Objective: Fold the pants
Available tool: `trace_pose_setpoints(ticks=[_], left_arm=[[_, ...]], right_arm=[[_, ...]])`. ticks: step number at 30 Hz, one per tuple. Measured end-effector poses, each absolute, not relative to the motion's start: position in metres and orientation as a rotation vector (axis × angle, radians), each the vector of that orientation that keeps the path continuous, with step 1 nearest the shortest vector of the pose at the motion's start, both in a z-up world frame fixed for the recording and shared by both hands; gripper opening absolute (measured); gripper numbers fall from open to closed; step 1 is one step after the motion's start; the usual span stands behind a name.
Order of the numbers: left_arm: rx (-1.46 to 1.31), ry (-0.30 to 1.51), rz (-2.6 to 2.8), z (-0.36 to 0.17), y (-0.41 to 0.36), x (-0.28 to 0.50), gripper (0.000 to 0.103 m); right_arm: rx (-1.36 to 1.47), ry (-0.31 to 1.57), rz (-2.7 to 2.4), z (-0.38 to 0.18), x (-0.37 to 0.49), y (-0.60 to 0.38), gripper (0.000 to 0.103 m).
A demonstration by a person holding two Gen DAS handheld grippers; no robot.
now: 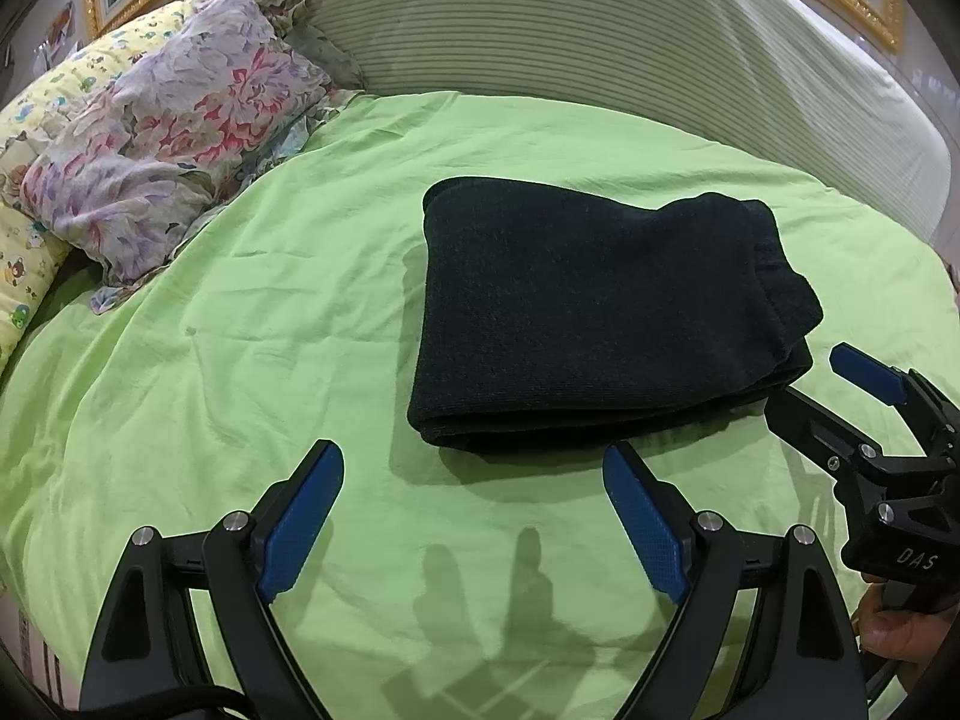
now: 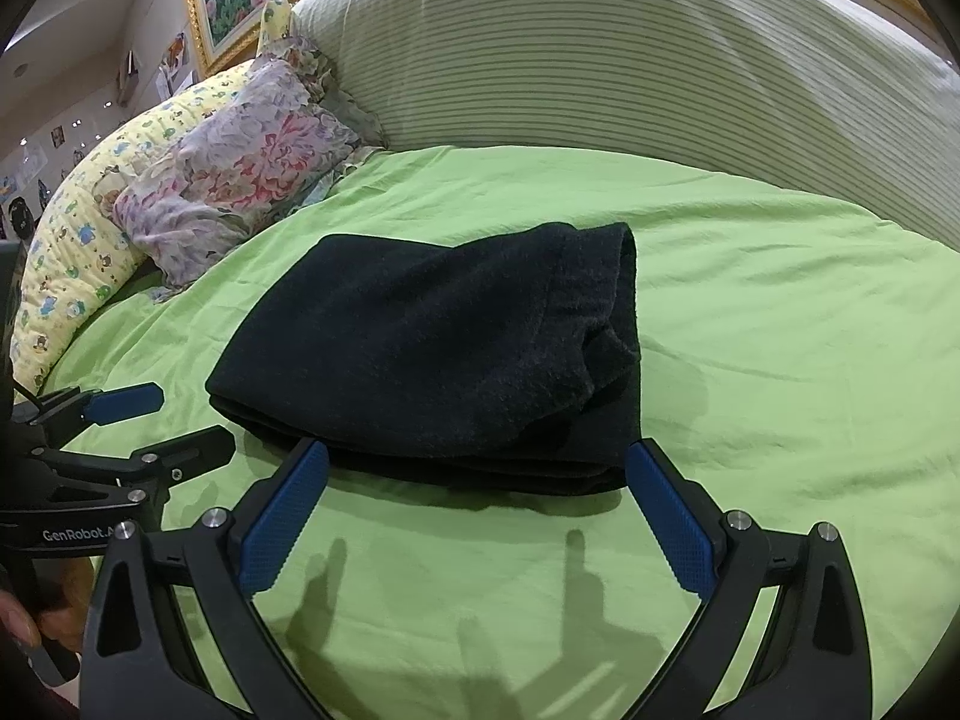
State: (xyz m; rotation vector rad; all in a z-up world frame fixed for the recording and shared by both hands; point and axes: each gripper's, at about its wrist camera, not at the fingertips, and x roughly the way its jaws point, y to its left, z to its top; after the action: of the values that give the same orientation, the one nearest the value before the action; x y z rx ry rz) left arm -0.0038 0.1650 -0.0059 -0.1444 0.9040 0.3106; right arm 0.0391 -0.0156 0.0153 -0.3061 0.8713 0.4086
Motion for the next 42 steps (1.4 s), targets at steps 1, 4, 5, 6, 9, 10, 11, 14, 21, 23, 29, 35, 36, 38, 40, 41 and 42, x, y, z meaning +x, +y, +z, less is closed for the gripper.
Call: trace_pose_setpoints(ticks=[1, 4, 5, 6, 9, 10, 11, 14, 21, 23, 29, 35, 36, 38, 40, 41, 42], left_arm=[[-0.144, 0.903, 0.312, -0.0052, 0.1644, -0.0049, 0.089], [-0.145, 0.9, 0.315, -0.0036, 0.1639, -0.0061, 0.089], [-0.145, 0.9, 0.315, -0.0037, 0.164, -0.006, 0.089], [-0.146, 0.899, 0.316, -0.0033, 0.1639, -0.0064, 0.089], [-0.147, 0.898, 0.317, -0.0024, 0.1635, -0.0071, 0.089], [-0.146, 0.898, 0.319, -0.0024, 0.1635, -0.0072, 0.089], [-0.145, 0.897, 0.319, -0.0022, 0.1635, -0.0069, 0.089], [-0.145, 0.897, 0.319, -0.0014, 0.1626, -0.0074, 0.089], [-0.148, 0.898, 0.32, -0.0013, 0.1626, -0.0073, 0.09], [-0.149, 0.897, 0.32, -0.0012, 0.1625, -0.0071, 0.09], [-0.15, 0.895, 0.317, -0.0006, 0.1625, -0.0067, 0.09], [-0.154, 0.887, 0.318, 0.0028, 0.1608, -0.0077, 0.091], [-0.155, 0.886, 0.318, 0.0033, 0.1606, -0.0077, 0.091], [-0.155, 0.886, 0.319, 0.0037, 0.1606, -0.0074, 0.091], [-0.156, 0.885, 0.317, 0.0045, 0.1611, -0.0063, 0.091], [-0.155, 0.886, 0.318, 0.0044, 0.1612, -0.0062, 0.091], [-0.154, 0.887, 0.319, 0.0046, 0.161, -0.0063, 0.091]], right_arm=[[-0.309, 0.869, 0.409, 0.0157, 0.0386, -0.0154, 0.099], [-0.311, 0.866, 0.407, 0.0163, 0.038, -0.0149, 0.099], [-0.311, 0.867, 0.408, 0.0163, 0.0383, -0.015, 0.099], [-0.311, 0.866, 0.409, 0.0168, 0.0386, -0.0146, 0.099], [-0.313, 0.863, 0.41, 0.0181, 0.0383, -0.0135, 0.099], [-0.313, 0.862, 0.411, 0.0183, 0.0381, -0.0132, 0.099], [-0.314, 0.861, 0.411, 0.0185, 0.0379, -0.0133, 0.099], [-0.315, 0.861, 0.412, 0.0192, 0.0376, -0.013, 0.099], [-0.317, 0.86, 0.41, 0.0191, 0.0369, -0.0122, 0.099], [-0.315, 0.861, 0.41, 0.019, 0.0368, -0.0121, 0.099], [-0.314, 0.859, 0.41, 0.0189, 0.0368, -0.0119, 0.099], [-0.313, 0.856, 0.412, 0.0203, 0.038, -0.011, 0.099], [-0.312, 0.856, 0.413, 0.0206, 0.0385, -0.011, 0.099], [-0.313, 0.856, 0.414, 0.021, 0.0399, -0.0108, 0.099], [-0.313, 0.855, 0.413, 0.0218, 0.0409, -0.0113, 0.099], [-0.315, 0.854, 0.412, 0.0221, 0.0413, -0.0113, 0.099], [-0.315, 0.854, 0.412, 0.0221, 0.0419, -0.0114, 0.099]])
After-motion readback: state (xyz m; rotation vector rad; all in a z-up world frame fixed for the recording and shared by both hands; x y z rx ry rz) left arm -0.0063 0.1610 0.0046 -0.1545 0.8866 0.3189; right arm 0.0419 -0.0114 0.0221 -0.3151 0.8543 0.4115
